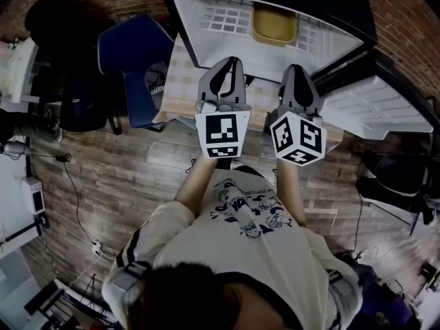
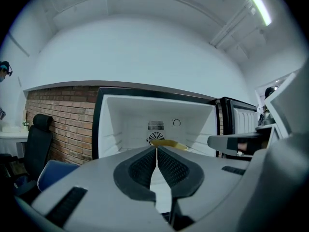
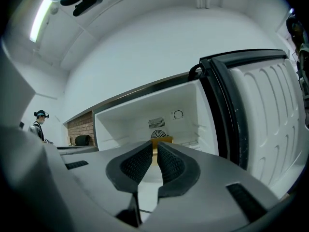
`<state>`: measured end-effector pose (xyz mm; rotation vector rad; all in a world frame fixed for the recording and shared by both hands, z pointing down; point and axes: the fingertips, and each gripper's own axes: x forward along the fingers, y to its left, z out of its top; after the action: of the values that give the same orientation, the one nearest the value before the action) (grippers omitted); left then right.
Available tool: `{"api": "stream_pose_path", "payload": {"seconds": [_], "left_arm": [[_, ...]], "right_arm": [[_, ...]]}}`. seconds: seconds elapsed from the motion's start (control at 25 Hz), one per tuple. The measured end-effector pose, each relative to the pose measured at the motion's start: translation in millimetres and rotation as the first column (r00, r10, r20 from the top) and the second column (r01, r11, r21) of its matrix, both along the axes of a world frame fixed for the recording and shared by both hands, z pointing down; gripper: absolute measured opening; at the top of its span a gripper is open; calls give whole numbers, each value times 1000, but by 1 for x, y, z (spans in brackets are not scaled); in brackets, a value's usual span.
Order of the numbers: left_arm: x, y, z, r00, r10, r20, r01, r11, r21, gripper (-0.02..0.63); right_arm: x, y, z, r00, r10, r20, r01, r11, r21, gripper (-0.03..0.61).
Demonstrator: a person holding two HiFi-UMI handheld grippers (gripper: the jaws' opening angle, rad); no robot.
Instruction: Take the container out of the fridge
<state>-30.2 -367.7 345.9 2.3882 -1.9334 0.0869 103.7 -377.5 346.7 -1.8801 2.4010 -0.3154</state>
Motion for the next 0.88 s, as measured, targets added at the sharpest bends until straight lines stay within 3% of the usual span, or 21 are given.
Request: {"api": "stream_pose_path", "payload": {"seconds": [0.44,0.88], "left_arm": [[-4,-55,6,998,55,-24,-56,998,-28,23],[-8,-90,15,993,99,-57,-102,994,-46,23]], "right_arm": [[16,-60,-3,992,105,68,-102,993,-56,52],[16,-105,13,993,112,31,-105,976,-191,52]]}}
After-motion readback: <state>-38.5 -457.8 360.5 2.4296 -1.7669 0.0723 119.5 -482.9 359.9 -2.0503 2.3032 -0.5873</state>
